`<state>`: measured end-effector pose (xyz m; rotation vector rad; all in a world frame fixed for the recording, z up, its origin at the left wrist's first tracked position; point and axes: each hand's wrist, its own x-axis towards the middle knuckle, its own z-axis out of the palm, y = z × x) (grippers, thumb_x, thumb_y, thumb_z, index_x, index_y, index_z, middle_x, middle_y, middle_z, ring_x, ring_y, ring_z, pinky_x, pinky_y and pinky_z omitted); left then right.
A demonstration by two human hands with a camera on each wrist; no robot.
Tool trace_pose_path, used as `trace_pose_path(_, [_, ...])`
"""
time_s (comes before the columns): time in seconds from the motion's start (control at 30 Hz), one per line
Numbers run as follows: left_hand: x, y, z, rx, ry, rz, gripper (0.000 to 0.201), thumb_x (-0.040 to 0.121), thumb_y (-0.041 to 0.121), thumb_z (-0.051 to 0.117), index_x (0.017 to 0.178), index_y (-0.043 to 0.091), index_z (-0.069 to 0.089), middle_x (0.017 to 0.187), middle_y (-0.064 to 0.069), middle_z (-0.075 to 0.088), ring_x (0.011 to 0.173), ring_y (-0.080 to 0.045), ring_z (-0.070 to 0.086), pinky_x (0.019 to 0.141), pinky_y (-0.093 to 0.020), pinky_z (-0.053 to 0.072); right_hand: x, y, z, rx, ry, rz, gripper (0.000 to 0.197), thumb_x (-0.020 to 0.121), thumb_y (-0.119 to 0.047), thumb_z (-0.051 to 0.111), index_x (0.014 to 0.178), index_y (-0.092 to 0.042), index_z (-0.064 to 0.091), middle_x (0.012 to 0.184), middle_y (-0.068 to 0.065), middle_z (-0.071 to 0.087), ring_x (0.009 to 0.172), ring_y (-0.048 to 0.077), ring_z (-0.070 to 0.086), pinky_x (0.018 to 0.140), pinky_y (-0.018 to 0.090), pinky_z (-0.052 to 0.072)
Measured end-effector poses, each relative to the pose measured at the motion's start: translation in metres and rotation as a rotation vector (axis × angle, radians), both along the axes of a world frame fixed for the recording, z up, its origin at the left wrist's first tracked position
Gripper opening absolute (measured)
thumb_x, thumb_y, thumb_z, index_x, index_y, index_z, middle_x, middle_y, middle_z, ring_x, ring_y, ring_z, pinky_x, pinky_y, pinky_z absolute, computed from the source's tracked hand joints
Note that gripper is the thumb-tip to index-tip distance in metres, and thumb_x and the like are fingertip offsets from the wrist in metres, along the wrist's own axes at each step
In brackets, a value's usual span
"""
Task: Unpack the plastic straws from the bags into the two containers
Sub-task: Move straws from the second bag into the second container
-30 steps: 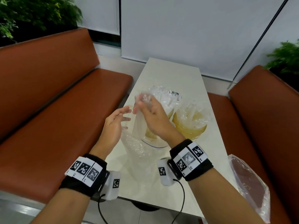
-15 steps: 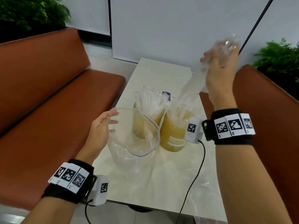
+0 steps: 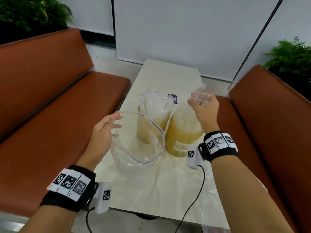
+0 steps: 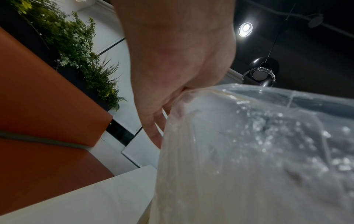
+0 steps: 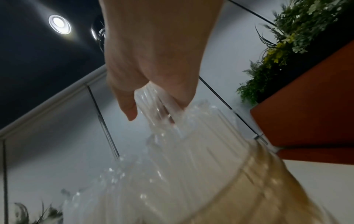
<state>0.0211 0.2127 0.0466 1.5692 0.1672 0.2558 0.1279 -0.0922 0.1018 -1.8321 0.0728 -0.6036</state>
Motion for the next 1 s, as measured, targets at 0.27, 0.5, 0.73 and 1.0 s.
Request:
trace_pose_path(0.27, [0.004, -0.002, -0.001, -0.003, -0.004, -0.002, 0.033, 0.106, 0.015, 0.043, 0.125, 0.02, 0.069, 0.118, 0.023, 0.07, 0.103, -0.015, 0.067, 0.085, -0.04, 0.055, 0.001, 0.0, 0.019, -0.394, -0.119, 0.02, 0.029, 0.097, -0.029, 0.063, 0.125, -0.021, 0.066, 0.12, 0.0, 0.071, 0.109, 0.012, 0.067, 0.097, 0.034, 0.054])
trace_pose_path(0.5, [0.004, -0.008, 0.002, -0.017, -0.013, -0.02, 0.035, 0.101, 0.006, 0.042, 0.122, 0.016, 0.069, 0.121, 0.019, 0.069, 0.103, -0.015, 0.066, 0.085, -0.038, 0.053, 0.003, 0.001, -0.016, -1.011, 0.233, 0.097, 0.043, 0.107, -0.038, 0.033, 0.142, -0.024, 0.055, 0.153, 0.004, 0.046, 0.148, 0.033, 0.03, 0.12, 0.056, 0.01])
trace_pose_path(0.73, [-0.002, -0.013, 0.006, -0.001, -0.017, -0.021, 0.041, 0.1, 0.004, 0.035, 0.121, 0.016, 0.068, 0.124, 0.019, 0.067, 0.107, -0.02, 0.065, 0.088, -0.041, 0.053, -0.05, 0.077, 0.059, -0.641, -0.253, 0.465, 0.014, 0.091, -0.02, 0.064, 0.097, -0.014, 0.076, 0.083, -0.003, 0.072, 0.068, 0.011, 0.066, 0.072, 0.021, 0.051])
trace_pose_path(1.0, [-0.012, -0.013, 0.01, 0.068, 0.002, -0.044, 0.044, 0.103, 0.005, 0.032, 0.129, 0.018, 0.064, 0.126, 0.018, 0.064, 0.111, -0.011, 0.063, 0.088, -0.031, 0.053, -0.087, 0.141, 0.003, -1.539, 0.625, 0.858, 0.055, 0.093, -0.001, 0.056, 0.141, -0.026, 0.052, 0.142, -0.001, 0.05, 0.124, 0.025, 0.055, 0.093, 0.033, 0.049])
